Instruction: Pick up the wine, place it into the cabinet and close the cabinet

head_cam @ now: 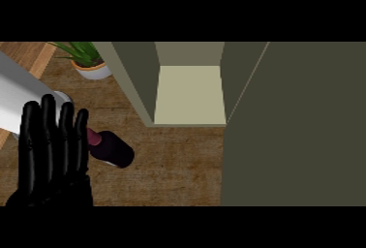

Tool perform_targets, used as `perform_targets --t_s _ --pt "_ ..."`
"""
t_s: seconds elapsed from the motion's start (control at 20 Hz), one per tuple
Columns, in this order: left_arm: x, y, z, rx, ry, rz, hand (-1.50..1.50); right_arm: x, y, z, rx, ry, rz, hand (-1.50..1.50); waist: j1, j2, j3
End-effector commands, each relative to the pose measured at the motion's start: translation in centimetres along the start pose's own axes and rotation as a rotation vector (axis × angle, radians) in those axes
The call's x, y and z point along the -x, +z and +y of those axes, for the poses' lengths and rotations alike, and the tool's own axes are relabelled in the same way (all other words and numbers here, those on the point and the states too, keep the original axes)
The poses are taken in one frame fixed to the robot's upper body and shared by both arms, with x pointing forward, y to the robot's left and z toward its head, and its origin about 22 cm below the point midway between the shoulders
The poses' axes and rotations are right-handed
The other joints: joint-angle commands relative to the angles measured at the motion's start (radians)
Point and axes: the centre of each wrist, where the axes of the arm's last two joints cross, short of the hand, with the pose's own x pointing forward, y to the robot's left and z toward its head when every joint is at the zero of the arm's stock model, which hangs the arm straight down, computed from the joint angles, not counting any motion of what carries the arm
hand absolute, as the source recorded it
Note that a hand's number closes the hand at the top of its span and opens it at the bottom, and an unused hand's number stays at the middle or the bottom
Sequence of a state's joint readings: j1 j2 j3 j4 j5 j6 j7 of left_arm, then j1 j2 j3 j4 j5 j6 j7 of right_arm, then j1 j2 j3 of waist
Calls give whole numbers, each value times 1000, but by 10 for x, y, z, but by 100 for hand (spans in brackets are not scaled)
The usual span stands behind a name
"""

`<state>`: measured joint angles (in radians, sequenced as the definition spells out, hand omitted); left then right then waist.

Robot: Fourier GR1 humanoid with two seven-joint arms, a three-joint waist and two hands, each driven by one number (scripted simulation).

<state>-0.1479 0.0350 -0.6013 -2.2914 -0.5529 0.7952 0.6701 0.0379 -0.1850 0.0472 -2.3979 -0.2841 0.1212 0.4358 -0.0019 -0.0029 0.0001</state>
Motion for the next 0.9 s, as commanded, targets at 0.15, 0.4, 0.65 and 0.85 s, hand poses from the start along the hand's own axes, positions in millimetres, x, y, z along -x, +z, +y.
perform_targets --t_s 0.15,0.4,0.65,0.85 --pt "0 4 24 -34 -34 15 -150 -24 25 15 3 6 -53 -150 -3 0 0" --pt "9 -7 36 -100 -42 32 -150 -33 11 2 -7 7 -33 -150 -2 2 -1" --pt "14 -23 57 -104 -48 77 -150 -42 18 12 13 19 -49 -150 -7 2 -1" --pt "23 -10 64 -119 -9 135 -150 -43 18 10 -1 9 -57 -150 -4 1 -2"
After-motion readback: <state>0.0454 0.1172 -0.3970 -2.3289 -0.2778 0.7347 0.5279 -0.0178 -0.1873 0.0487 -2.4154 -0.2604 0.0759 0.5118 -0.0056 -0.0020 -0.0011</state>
